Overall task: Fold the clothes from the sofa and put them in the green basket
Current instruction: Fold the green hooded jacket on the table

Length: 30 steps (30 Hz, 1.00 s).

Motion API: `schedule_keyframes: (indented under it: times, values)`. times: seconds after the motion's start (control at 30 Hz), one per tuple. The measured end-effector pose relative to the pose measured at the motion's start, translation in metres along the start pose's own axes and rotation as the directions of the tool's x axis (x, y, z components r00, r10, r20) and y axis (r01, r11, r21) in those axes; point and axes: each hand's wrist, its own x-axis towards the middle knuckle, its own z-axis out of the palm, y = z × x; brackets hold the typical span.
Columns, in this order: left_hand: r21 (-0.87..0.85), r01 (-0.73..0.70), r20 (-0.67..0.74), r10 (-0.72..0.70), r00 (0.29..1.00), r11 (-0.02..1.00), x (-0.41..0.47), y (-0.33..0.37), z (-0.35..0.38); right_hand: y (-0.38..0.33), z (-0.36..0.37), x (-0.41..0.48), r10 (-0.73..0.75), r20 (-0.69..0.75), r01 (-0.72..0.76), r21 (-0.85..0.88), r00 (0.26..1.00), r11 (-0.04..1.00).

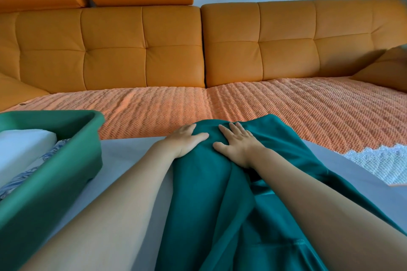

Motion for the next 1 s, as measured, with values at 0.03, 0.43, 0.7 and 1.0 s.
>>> schedule_keyframes:
  times: [0.03,0.43,0.7,1.0]
  values:
    - [0.004,0.004,-0.002,-0.004,1.0,1.0,-0.002,0.0,-0.001,0.0,0.0,0.0,0.0,-0.003,0.0,0.002,1.0,1.0]
    - [0.142,0.062,-0.227,-0.029,0.973,0.988,-0.09,0.008,0.009,-0.013,-0.02,-0.052,0.065,0.069,-0.056,-0.12,0.996,0.991]
    - [0.047,0.133,-0.143,-0.125,0.982,0.99,-0.163,0.018,0.021,-0.048,0.005,-0.143,0.076,0.084,-0.077,0.003,0.994,0.997]
    - [-0.075,0.058,-0.133,-0.068,0.989,0.995,-0.151,0.006,0.017,-0.044,0.034,-0.142,0.02,-0.048,-0.019,0.022,0.999,1.0]
